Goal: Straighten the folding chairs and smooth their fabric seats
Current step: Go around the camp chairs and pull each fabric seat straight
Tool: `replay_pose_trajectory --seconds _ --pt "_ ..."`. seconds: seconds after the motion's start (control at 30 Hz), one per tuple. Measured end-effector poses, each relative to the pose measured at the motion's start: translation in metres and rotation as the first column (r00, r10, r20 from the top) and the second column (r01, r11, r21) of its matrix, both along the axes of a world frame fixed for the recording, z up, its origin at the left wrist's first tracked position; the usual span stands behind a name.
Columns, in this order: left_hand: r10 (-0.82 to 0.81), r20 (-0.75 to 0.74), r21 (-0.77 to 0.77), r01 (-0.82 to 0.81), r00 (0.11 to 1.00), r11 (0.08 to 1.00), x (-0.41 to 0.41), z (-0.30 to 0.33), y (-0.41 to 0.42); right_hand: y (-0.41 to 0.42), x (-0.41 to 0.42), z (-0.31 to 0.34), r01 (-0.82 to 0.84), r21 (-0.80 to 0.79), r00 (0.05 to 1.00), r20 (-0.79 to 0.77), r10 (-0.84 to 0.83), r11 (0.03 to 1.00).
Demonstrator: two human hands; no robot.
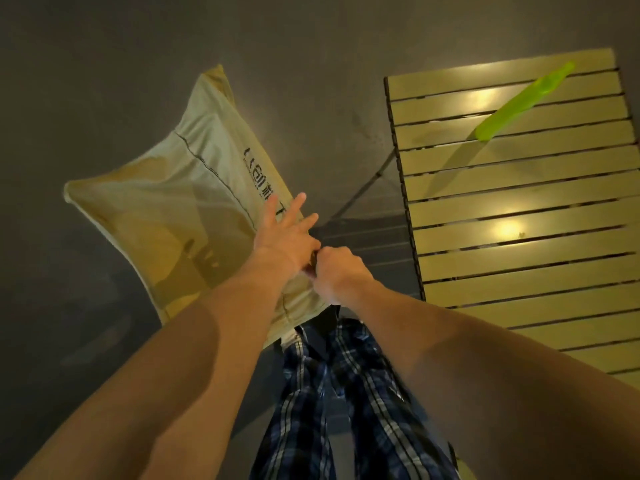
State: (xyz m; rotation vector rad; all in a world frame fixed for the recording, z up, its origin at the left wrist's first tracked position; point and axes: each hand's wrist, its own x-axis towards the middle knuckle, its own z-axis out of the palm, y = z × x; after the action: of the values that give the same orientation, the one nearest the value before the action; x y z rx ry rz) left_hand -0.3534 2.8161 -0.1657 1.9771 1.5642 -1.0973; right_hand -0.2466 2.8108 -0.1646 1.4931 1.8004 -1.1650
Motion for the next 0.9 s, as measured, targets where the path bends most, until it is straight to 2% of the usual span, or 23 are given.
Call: replay_pose_trajectory --seconds 0.13,0.2,0.27,0.43,0.53,0.7,0.77,0.9 --pt "0.160 0.044 0.099 -0.164 0.986 0.981 -0.013 0.001 0.019 0.032 -0.001 0.009 -0.037 0.185 0.999 -0.020 0.042 0.982" --pt "0.234 0.045 0.170 -0.238 0.971 0.956 -0.019 0.006 0.041 0.053 -0.003 0.009 0.008 0.313 0.996 -0.087 0.021 0.950" --pt "0.283 0.056 0.257 -0.288 0.958 0.923 -0.028 0.010 0.065 0.070 -0.007 0.009 0.096 0.355 0.985 -0.168 -0.037 0.930" --pt "0.291 0.003 0.348 -0.274 0.957 0.897 -0.042 0.013 0.107 0.088 -0.010 -0.001 0.197 0.328 0.954 -0.282 -0.103 0.924" --pt "0.323 0.026 0.385 -0.308 0.946 0.870 -0.051 0.014 0.124 0.099 -0.011 -0.002 0.244 0.320 0.933 -0.335 -0.131 0.916" --pt "0.355 0.030 0.521 -0.318 0.934 0.792 -0.110 0.031 0.143 0.102 -0.027 0.009 0.302 0.259 0.931 -0.286 -0.226 0.917" --pt "0.440 0.093 0.534 -0.418 0.893 0.735 -0.136 0.041 0.149 0.096 -0.045 0.013 0.284 0.228 0.946 -0.226 -0.233 0.931" --pt "0.631 0.284 0.498 -0.673 0.722 0.547 -0.186 0.054 0.153 0.076 -0.097 0.020 0.339 0.179 0.929 -0.221 -0.298 0.924"
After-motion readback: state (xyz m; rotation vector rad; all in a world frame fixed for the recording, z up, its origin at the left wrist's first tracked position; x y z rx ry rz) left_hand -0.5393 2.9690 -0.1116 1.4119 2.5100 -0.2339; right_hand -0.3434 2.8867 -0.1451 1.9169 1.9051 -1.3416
